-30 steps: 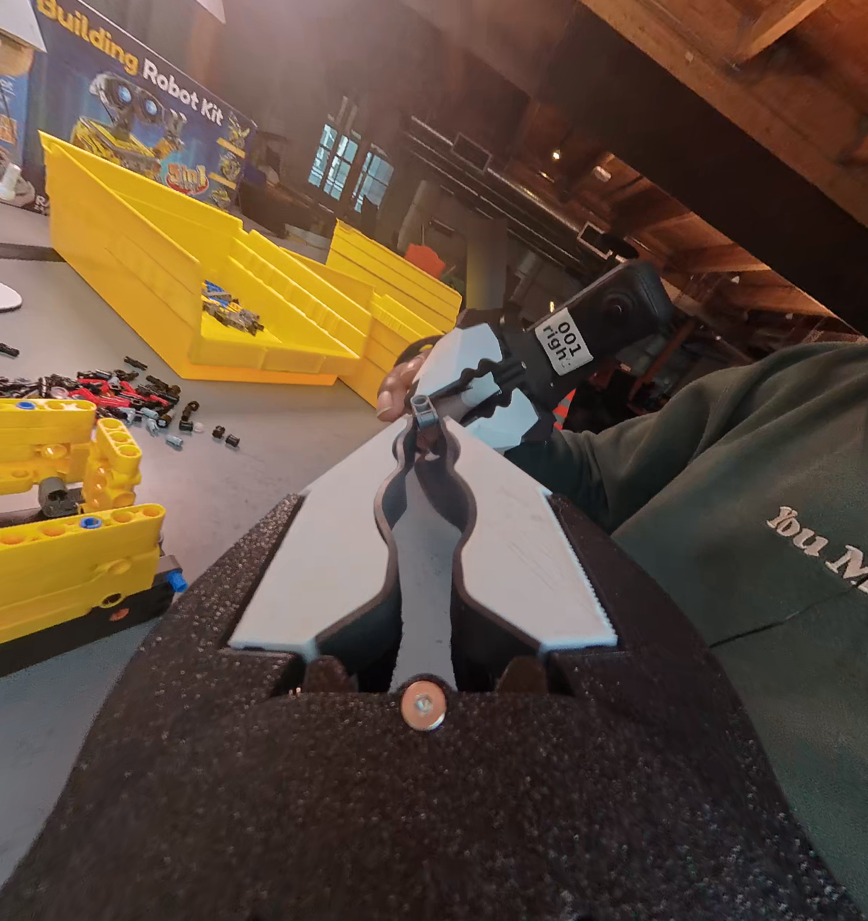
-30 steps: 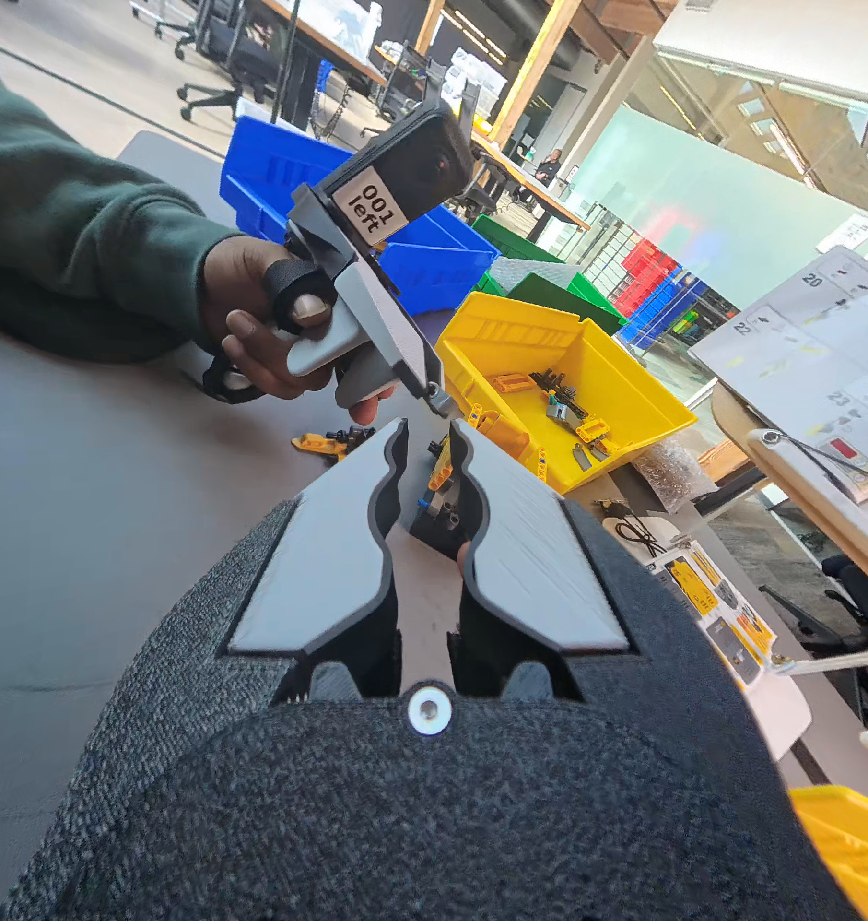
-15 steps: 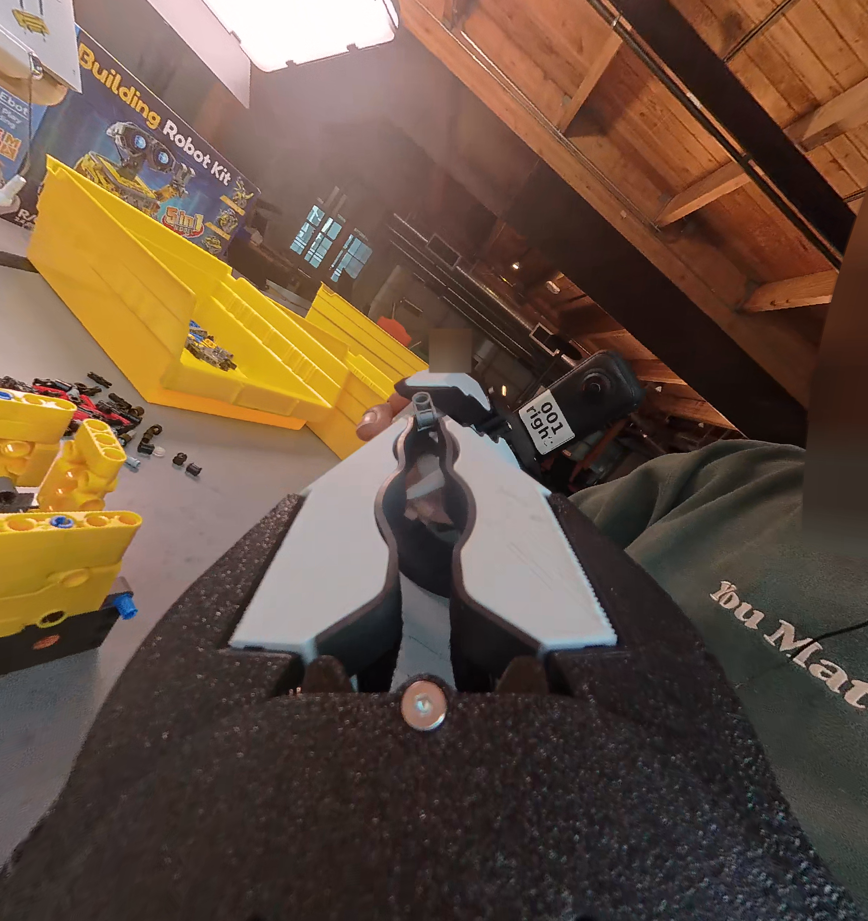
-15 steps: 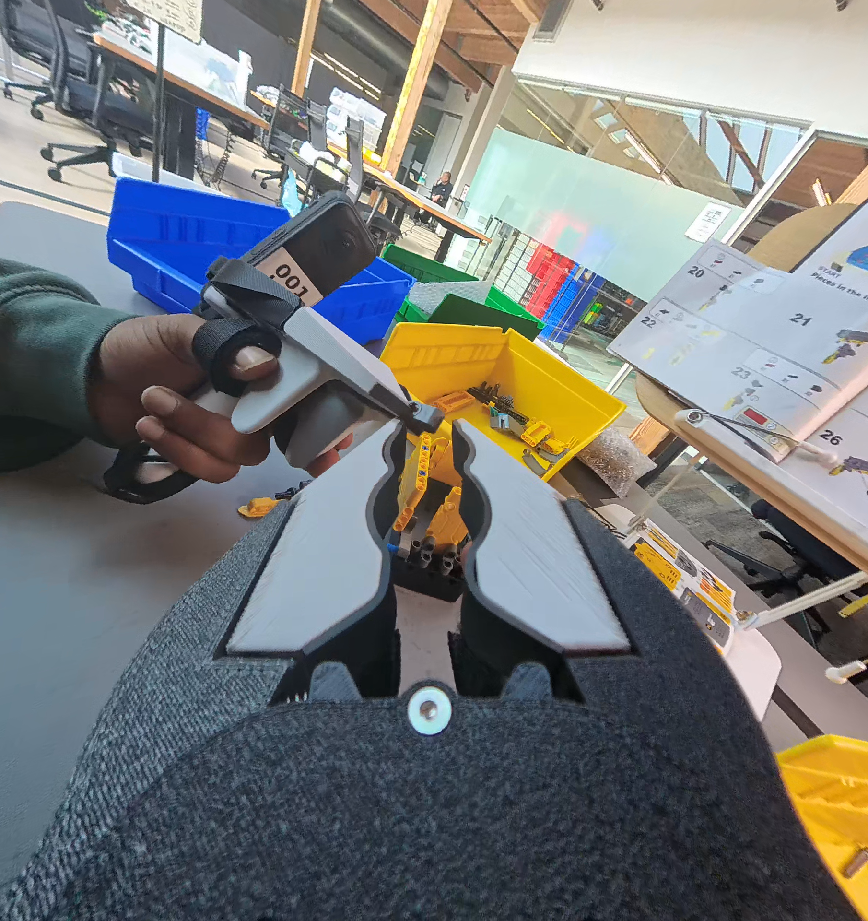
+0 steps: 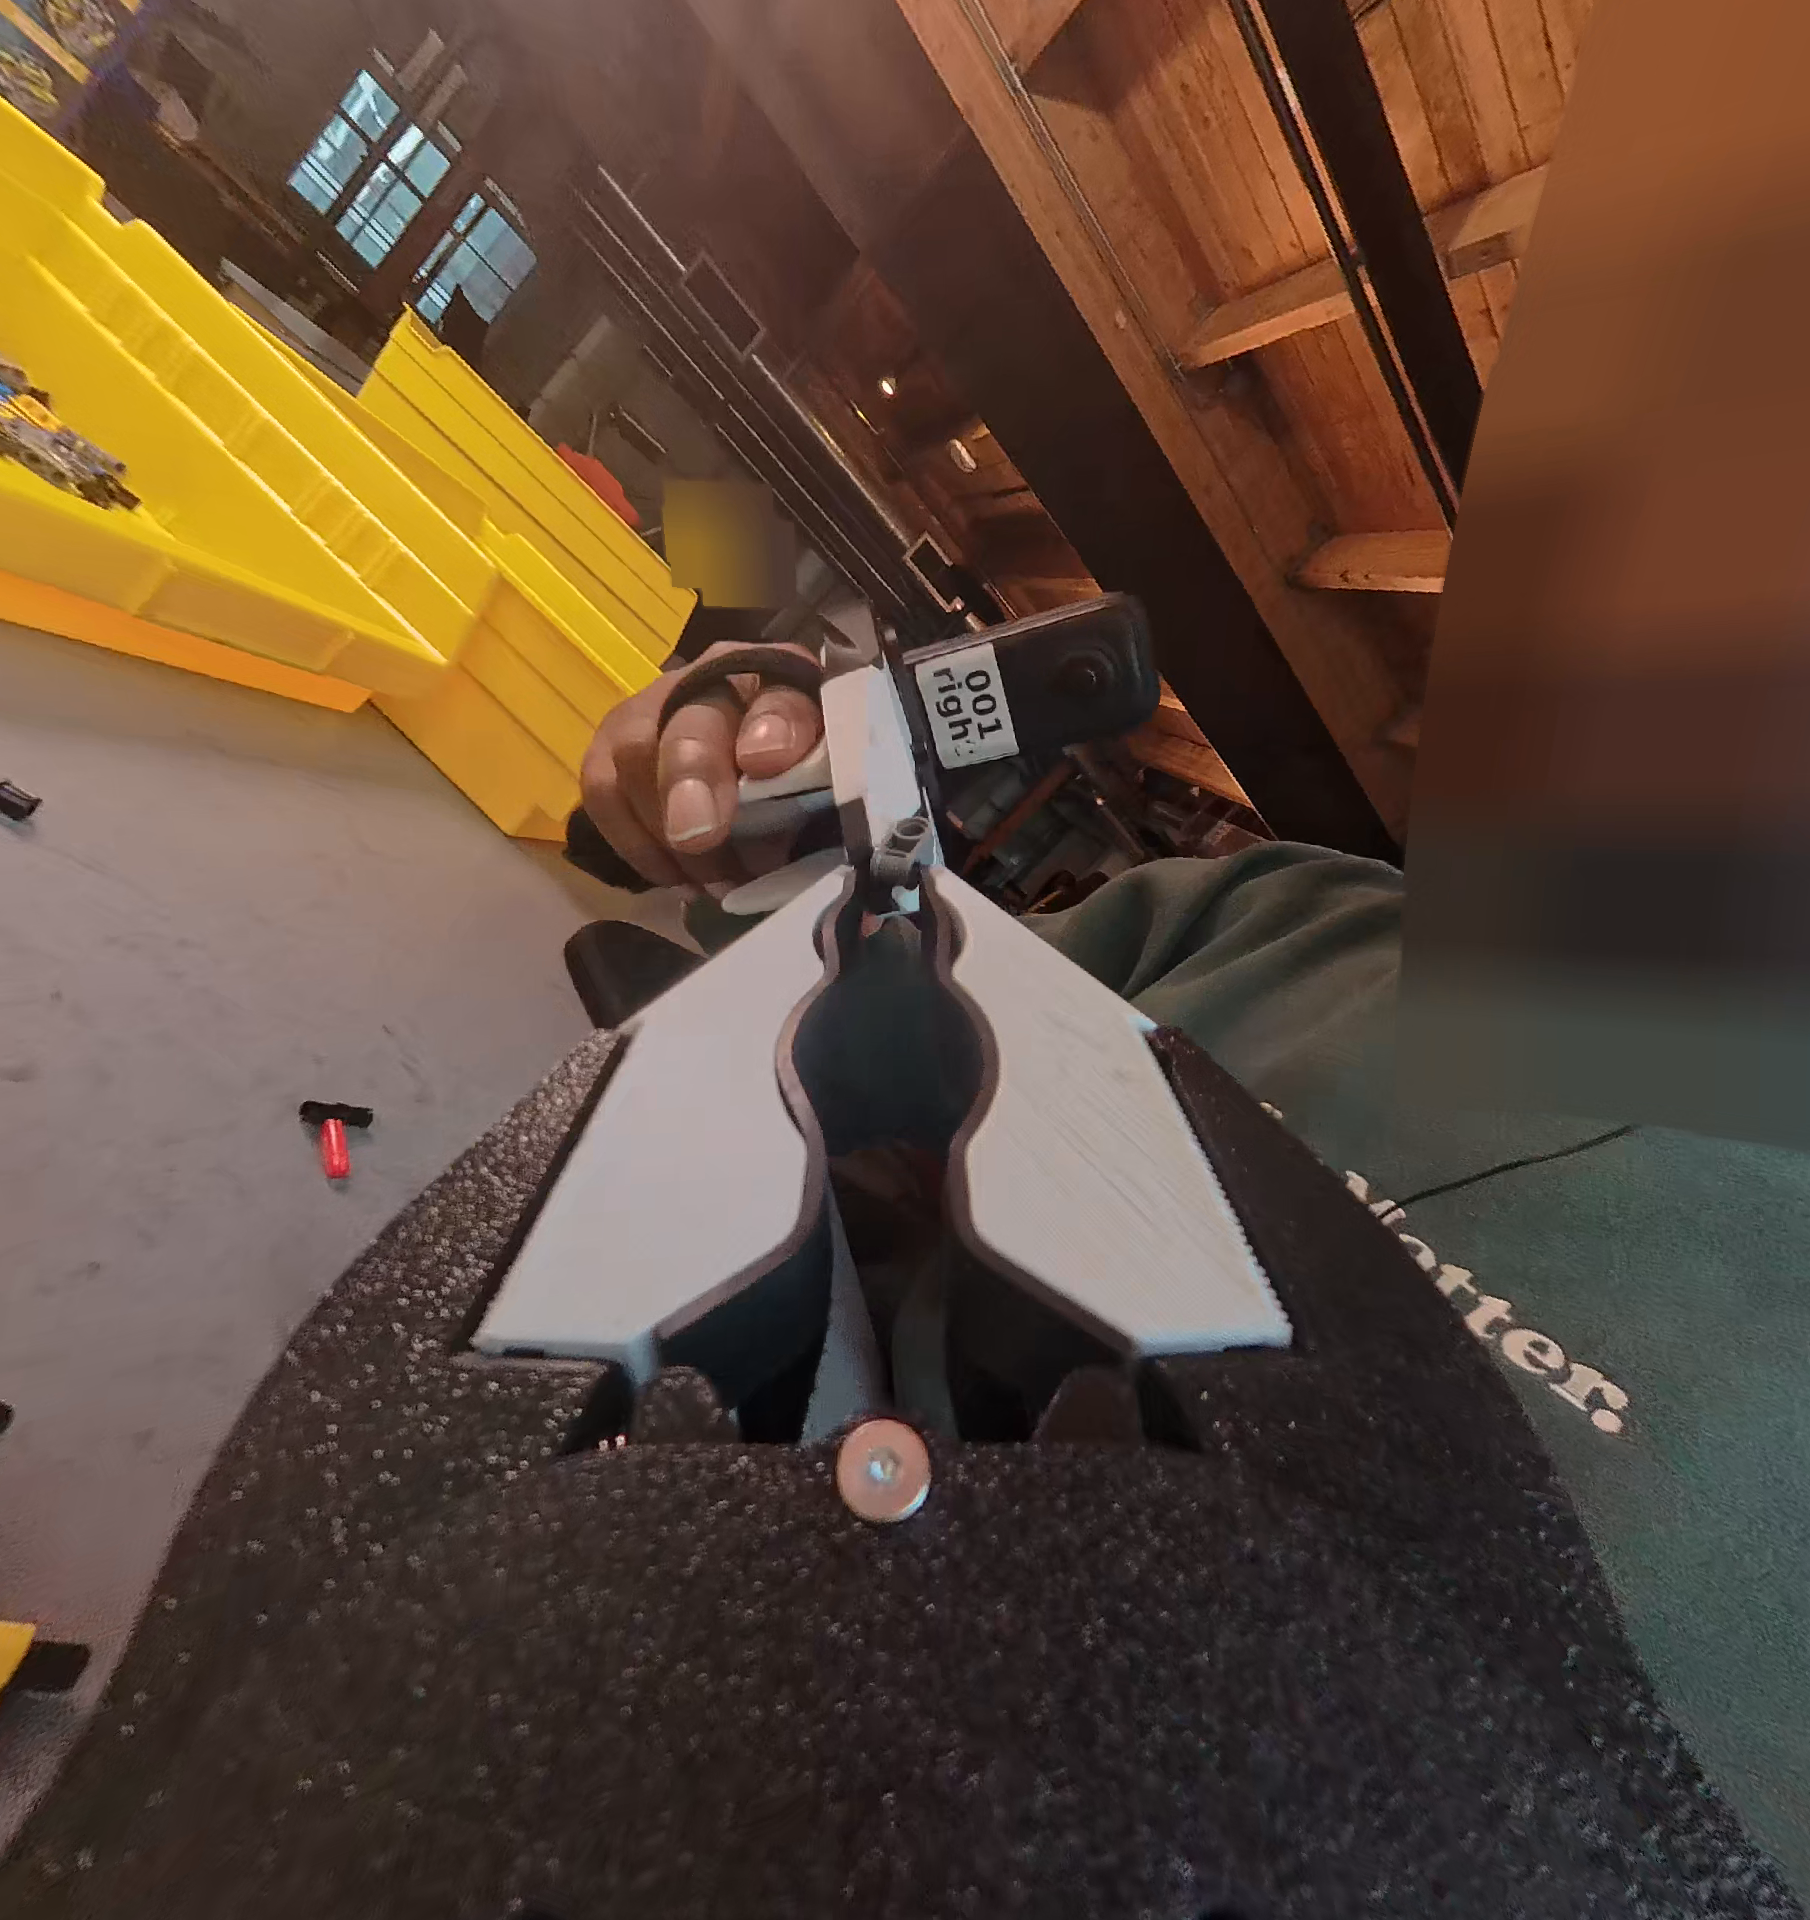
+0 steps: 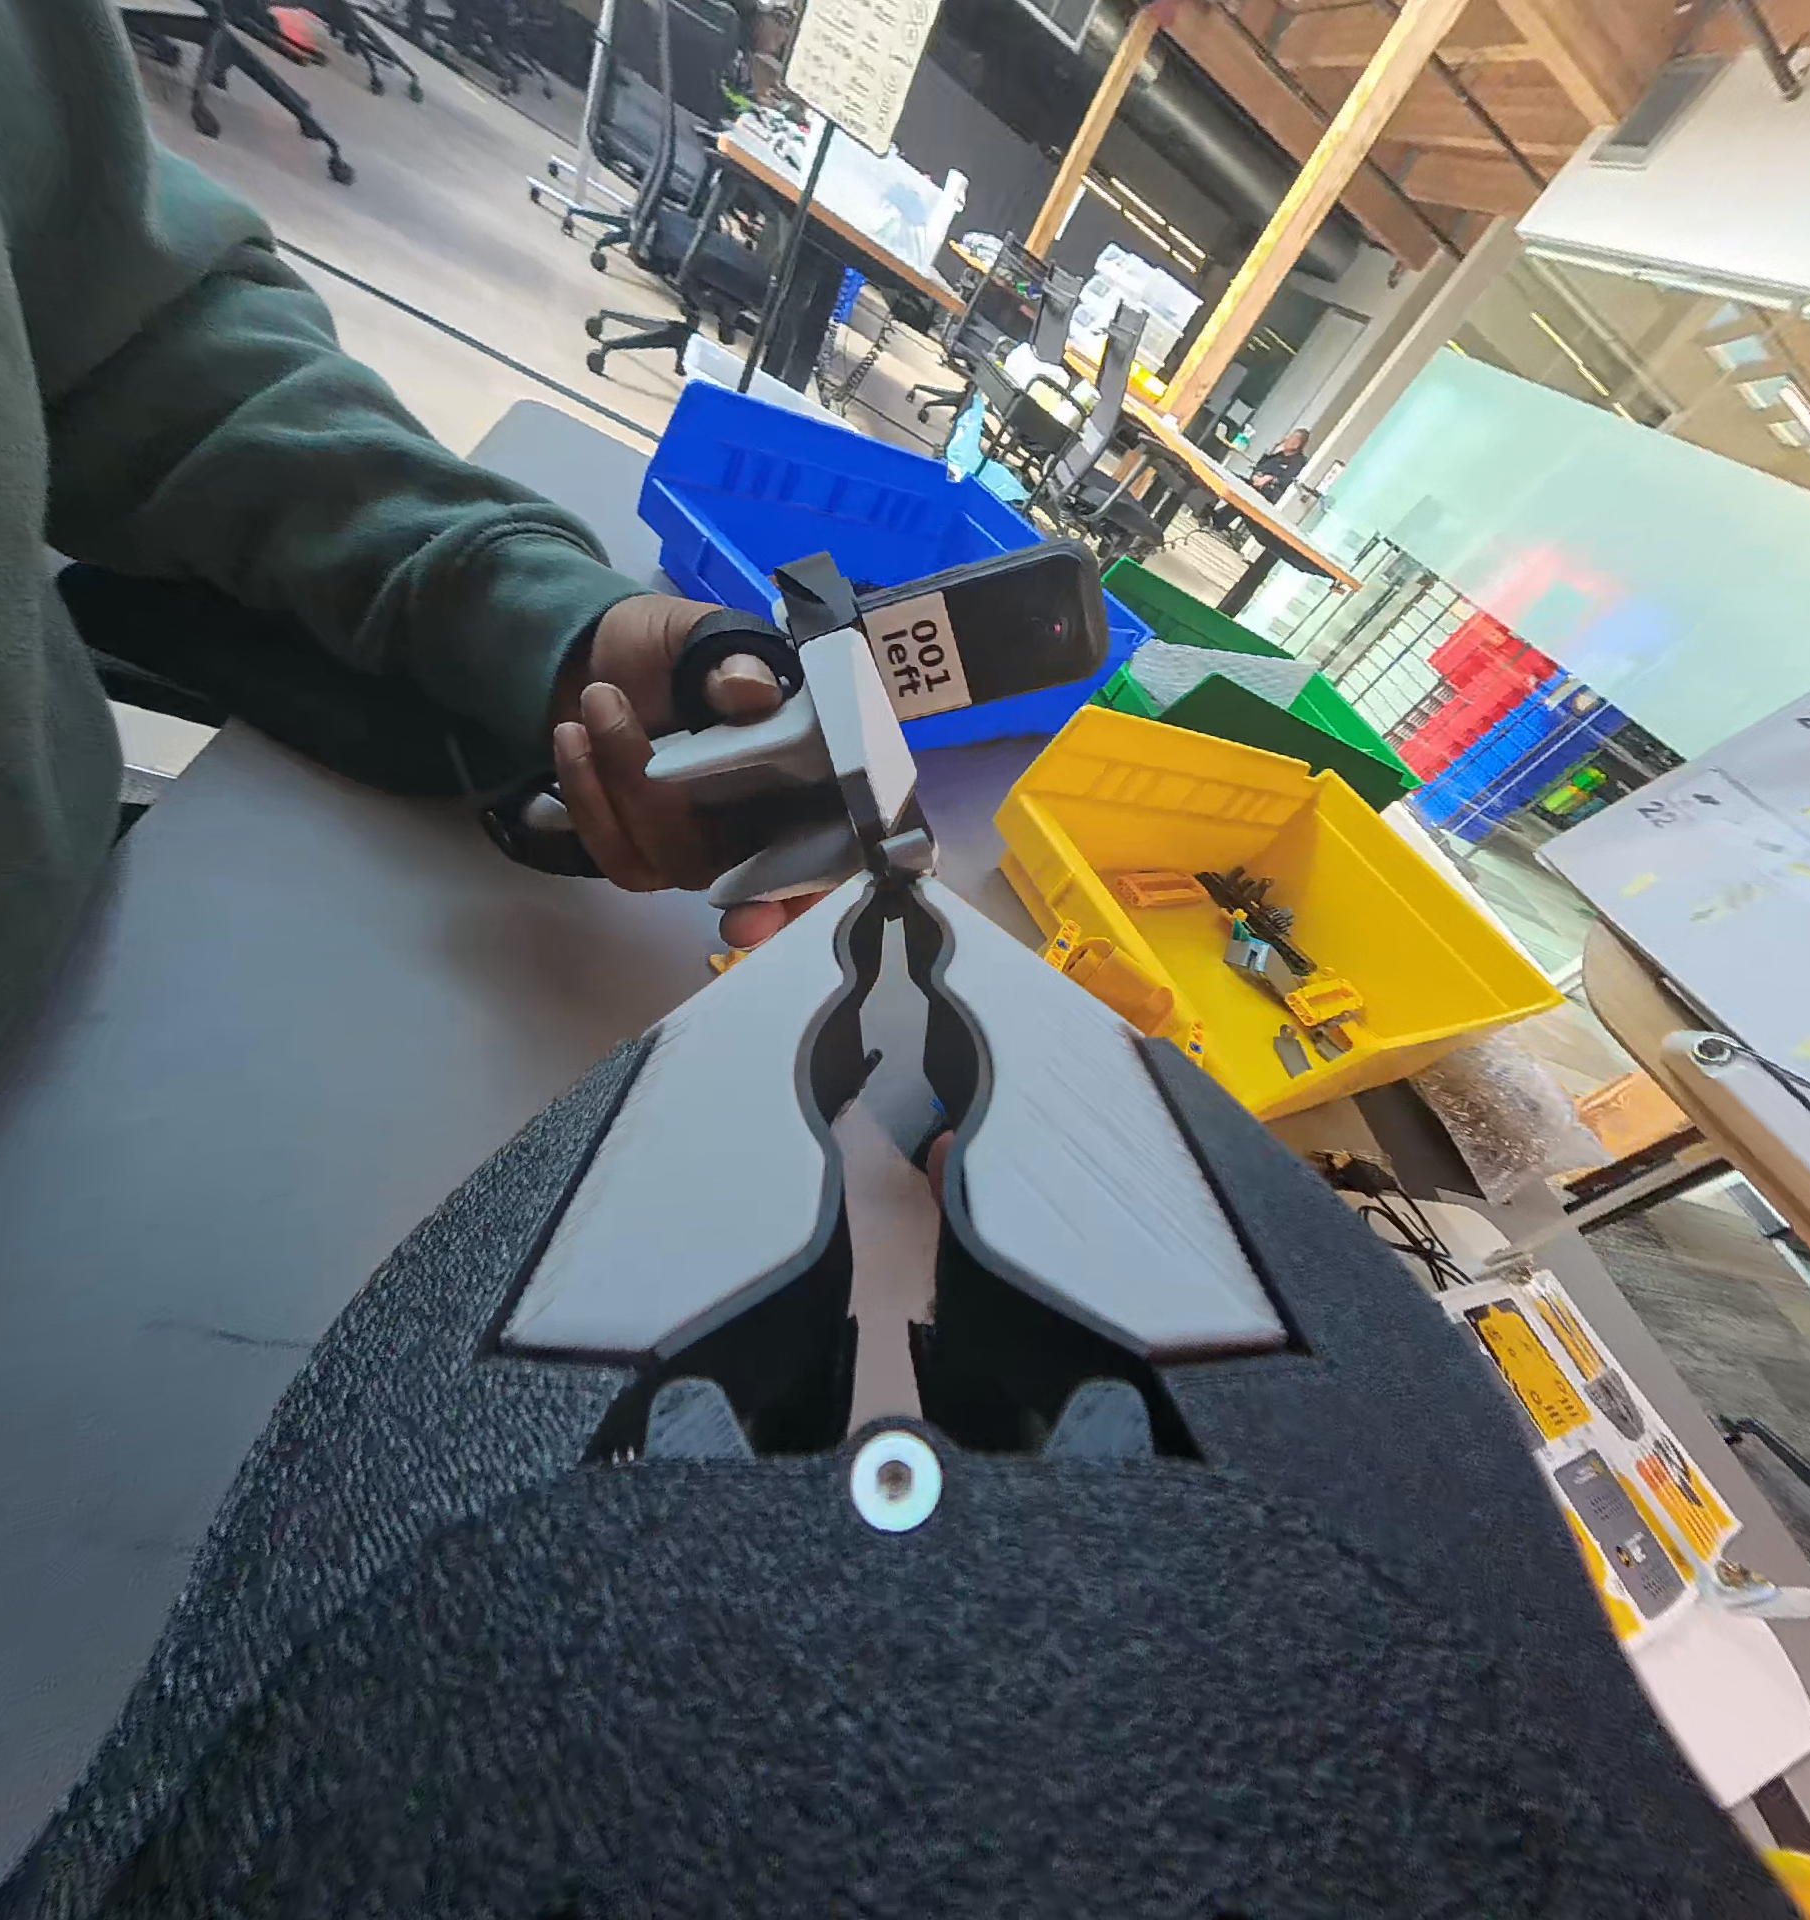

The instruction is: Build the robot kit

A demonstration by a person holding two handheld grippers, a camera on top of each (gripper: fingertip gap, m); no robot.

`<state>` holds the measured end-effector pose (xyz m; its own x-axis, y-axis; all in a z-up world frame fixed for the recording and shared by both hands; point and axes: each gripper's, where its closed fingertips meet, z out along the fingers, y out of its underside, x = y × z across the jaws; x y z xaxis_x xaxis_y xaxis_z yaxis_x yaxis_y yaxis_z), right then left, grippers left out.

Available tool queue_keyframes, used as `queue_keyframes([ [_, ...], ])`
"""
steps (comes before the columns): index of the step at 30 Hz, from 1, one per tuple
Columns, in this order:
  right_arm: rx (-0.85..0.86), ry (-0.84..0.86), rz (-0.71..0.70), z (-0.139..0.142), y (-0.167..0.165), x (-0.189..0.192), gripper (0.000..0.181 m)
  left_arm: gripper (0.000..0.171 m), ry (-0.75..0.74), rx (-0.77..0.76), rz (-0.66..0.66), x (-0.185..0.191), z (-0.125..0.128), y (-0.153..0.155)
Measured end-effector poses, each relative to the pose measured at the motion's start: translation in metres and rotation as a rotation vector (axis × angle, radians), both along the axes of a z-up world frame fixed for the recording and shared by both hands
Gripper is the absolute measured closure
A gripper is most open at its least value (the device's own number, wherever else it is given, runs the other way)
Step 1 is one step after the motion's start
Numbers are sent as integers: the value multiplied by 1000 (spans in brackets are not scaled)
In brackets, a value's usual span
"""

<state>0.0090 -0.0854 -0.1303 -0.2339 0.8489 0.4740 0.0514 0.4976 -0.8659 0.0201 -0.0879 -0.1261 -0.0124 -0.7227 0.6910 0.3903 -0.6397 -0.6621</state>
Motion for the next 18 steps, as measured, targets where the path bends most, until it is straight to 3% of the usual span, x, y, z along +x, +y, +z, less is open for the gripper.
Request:
queue_keyframes([
  [14, 14, -35, -33, -8, 7, 2, 174, 171, 49, -25, 39, -2, -10, 8],
  [18, 11, -53, -54, -12, 10, 1, 171, 171, 141, 0, 103, -3, -18, 13],
])
